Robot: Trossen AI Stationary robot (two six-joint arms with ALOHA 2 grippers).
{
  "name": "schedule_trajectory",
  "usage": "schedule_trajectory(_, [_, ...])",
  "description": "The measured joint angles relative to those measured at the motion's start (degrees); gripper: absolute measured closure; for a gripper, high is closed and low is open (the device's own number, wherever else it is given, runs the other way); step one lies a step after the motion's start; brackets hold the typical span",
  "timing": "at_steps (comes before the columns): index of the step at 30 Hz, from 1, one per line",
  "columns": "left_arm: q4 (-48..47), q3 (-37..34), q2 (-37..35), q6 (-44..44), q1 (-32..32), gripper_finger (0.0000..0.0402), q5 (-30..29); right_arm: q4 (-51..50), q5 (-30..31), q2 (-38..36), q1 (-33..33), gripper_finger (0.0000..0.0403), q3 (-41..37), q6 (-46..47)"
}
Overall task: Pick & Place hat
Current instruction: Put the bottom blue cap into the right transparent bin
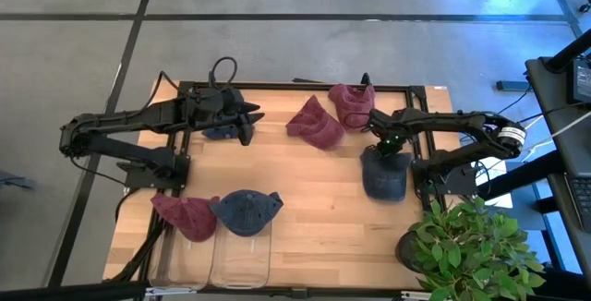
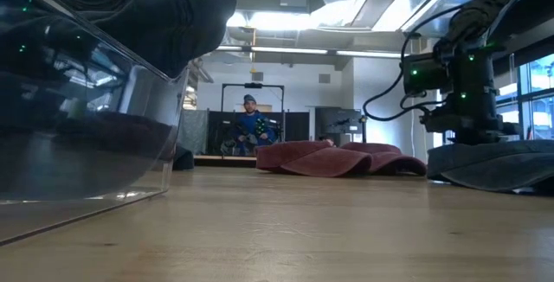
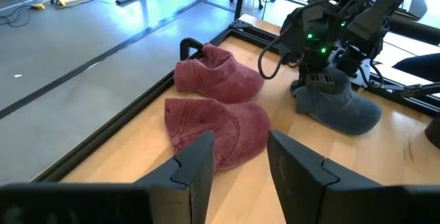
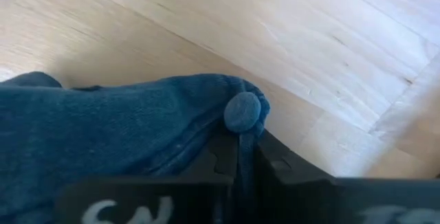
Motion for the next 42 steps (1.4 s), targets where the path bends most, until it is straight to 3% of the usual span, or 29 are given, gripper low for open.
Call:
schedule_trajectory(9, [0.05,0.0,0.0,-0.02,-0.04,0.0255,1.99,-0.76,0.61,0.13,4.63,0.0387,5.89,0.18])
schedule_trajectory(15, [0.47,0.0,0.2,-1.82,-0.07,0.0221,2.86,-5.95,0.5,0.13,9.19,0.0387,14.56,1.36])
schedule_trajectory(21, [2.02,0.0,0.2,-3.97,-0.07,0.0218,4.08,-8.35,0.83,0.12,15.43,0.0387,25.72,1.95])
schedule_trajectory(30, [20.64,0.0,7.67,-1.75,-0.07,0.0235,14.29,-5.04,11.96,0.04,23.92,0.0387,41.88,-1.54])
schedule_trajectory(35, [31.19,0.0,14.04,-0.03,-0.07,0.0242,16.58,1.09,12.98,0.02,25.56,0.0387,43.75,-5.0])
schedule_trajectory(42, [38.32,0.0,20.13,0.51,-0.04,0.0241,19.46,5.99,12.94,0.04,27.15,0.0387,43.71,-6.56])
